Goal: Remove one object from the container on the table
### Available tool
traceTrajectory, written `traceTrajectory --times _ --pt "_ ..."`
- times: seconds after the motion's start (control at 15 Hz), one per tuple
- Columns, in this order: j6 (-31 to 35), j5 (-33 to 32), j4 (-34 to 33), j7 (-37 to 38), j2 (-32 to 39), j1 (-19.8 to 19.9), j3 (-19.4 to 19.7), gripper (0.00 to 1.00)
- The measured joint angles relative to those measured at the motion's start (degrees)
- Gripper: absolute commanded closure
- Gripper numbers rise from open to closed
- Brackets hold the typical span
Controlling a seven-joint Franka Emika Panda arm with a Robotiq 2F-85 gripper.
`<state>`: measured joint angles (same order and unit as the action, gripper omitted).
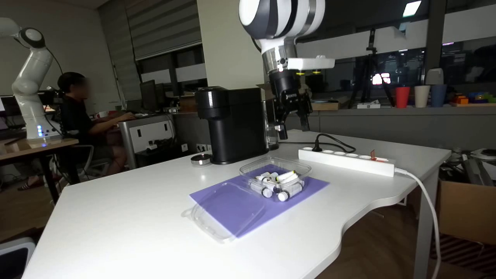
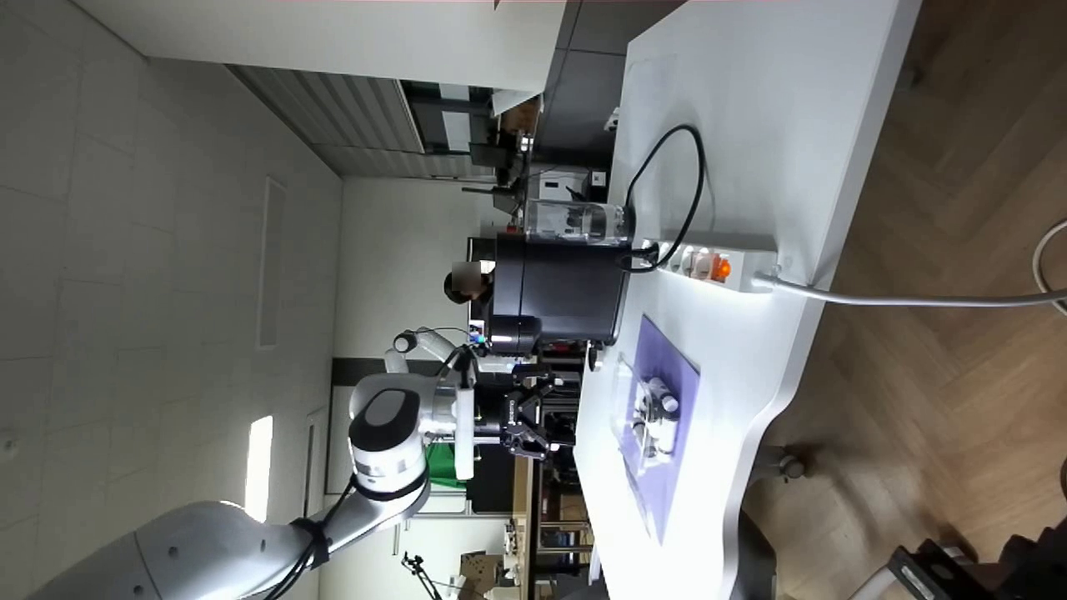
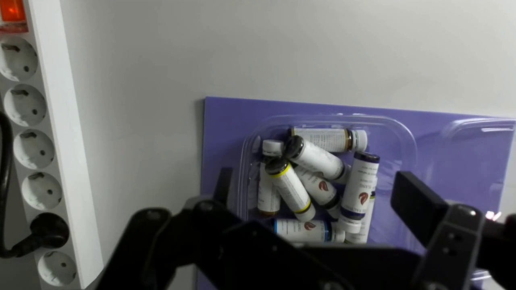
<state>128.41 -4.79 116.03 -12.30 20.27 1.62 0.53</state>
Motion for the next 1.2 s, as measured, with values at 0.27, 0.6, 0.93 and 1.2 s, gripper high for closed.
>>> traceTrajectory --times 0.27,0.6,0.93,1.2 --pt "-0.03 -2.85 -1.47 6.98 4.10 -1.19 1.33 0.00" --pt "-0.84 -3.04 -2.69 7.84 4.72 -1.47 1.58 0.00" --pt "9.61 -2.96 -0.43 7.70 5.64 -1.44 1.40 0.00" --pt "23.35 -2.93 3.68 6.61 6.95 -1.45 0.49 0.00"
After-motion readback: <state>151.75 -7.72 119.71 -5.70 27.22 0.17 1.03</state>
